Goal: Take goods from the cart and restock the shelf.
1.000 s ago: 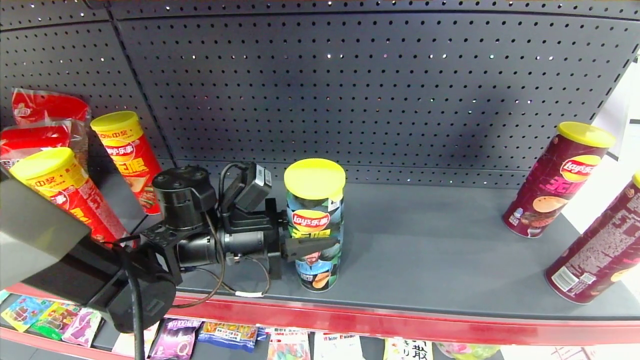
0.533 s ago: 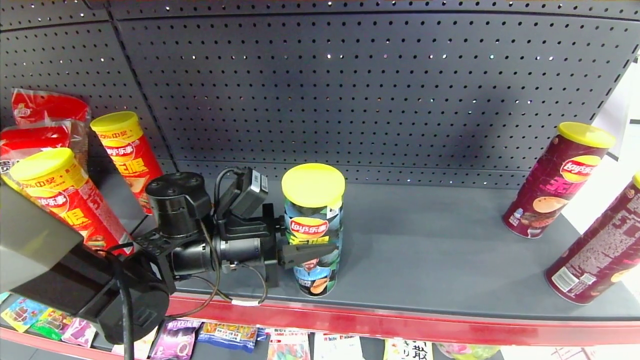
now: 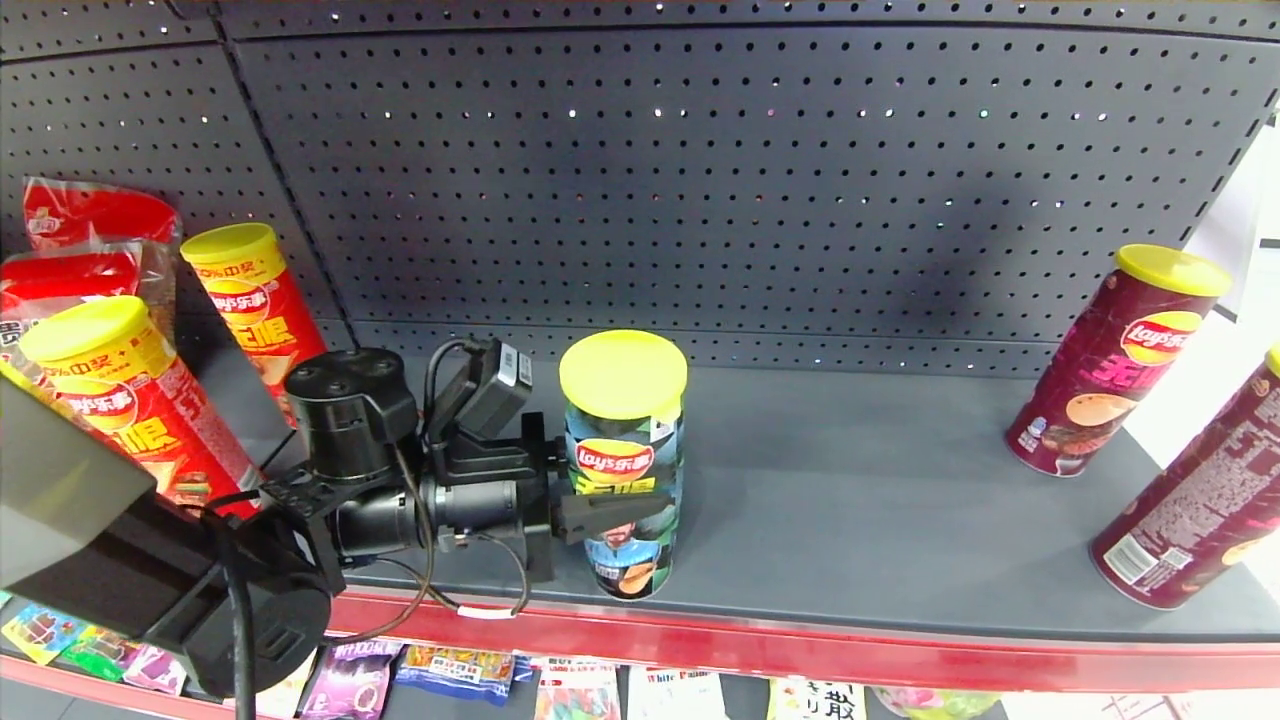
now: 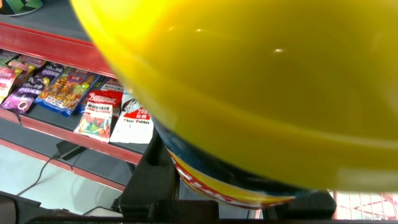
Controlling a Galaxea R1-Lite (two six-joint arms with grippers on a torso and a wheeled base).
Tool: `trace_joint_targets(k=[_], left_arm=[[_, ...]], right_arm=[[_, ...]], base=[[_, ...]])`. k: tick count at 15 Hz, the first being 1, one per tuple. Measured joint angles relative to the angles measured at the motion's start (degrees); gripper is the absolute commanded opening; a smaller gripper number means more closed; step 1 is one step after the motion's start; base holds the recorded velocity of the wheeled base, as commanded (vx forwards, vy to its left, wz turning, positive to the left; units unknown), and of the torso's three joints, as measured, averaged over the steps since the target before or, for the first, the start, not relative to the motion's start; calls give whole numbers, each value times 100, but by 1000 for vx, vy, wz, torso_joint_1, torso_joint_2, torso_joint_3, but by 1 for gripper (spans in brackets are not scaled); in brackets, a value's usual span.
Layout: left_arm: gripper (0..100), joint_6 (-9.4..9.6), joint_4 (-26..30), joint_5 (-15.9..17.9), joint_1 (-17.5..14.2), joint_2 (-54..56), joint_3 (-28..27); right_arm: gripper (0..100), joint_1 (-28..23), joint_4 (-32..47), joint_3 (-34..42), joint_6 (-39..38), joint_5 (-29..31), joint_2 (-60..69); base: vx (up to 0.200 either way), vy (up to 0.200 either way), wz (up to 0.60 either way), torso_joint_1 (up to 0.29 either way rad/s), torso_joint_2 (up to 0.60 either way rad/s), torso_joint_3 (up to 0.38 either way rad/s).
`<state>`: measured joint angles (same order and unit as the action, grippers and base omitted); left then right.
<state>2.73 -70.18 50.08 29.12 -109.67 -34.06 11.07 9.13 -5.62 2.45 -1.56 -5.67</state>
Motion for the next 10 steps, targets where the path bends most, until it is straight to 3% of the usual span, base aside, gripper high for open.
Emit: trace_joint_targets(k=[9, 10], left_arm=[[0, -17, -119, -29, 15, 63, 239], [100, -20, -139, -55, 15, 60, 243]], right_arm=[[0, 0, 0, 0, 9, 0, 0], [0, 0, 0, 0, 9, 1, 0]], base=[[0, 0, 0, 0, 0, 0], [0, 0, 0, 0, 0, 0]])
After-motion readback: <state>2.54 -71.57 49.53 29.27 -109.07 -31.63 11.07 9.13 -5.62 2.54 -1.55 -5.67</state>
